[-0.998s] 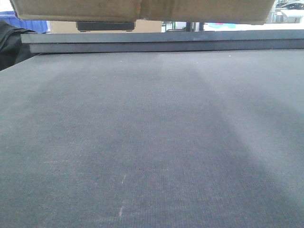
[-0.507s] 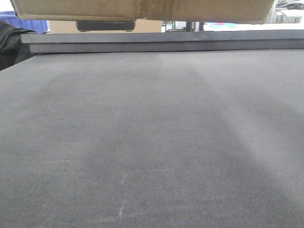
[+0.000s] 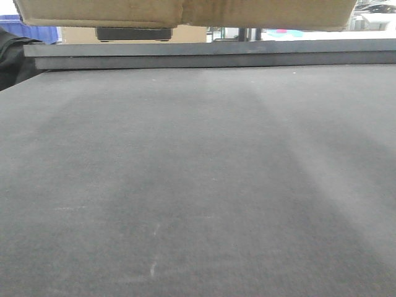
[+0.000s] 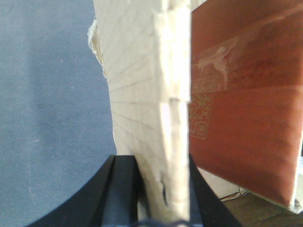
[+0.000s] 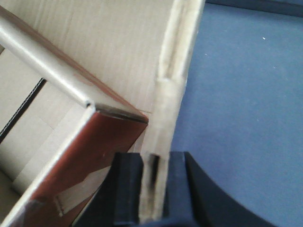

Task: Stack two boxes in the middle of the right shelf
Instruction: 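Lift the gripped boxes up off the table with both grippers, then drive the base past the red workbench toward the steel shelf rack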

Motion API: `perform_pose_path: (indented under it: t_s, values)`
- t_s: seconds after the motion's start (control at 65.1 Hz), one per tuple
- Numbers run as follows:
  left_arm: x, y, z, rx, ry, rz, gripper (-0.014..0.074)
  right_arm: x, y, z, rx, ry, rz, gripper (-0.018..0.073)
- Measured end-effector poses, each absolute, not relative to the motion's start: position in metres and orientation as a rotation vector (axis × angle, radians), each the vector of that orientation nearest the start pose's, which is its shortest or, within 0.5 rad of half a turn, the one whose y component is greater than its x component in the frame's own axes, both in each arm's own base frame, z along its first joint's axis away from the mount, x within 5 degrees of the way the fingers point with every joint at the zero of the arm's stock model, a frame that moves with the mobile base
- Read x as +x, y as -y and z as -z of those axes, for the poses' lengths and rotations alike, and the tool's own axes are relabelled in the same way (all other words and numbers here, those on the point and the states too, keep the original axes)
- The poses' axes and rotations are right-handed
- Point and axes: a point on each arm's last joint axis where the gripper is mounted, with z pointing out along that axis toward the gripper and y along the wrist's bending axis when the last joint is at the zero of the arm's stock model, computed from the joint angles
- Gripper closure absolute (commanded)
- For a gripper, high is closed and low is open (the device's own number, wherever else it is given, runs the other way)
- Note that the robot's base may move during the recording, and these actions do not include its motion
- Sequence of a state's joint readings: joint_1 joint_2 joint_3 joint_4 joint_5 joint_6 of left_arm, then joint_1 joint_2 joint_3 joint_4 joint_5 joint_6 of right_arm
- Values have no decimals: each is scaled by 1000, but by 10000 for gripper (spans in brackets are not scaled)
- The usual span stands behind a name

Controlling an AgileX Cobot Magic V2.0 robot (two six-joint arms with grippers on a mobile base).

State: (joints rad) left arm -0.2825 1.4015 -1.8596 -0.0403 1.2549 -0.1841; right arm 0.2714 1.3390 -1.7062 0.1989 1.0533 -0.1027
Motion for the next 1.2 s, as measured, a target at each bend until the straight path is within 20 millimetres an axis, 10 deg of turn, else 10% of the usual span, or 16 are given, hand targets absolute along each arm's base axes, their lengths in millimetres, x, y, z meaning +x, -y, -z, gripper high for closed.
perform_pose_path:
  t_s: [1.197]
  values:
    - [251, 76, -497, 119, -2294, 292, 708, 249, -85, -487, -394, -2132, -342, 713]
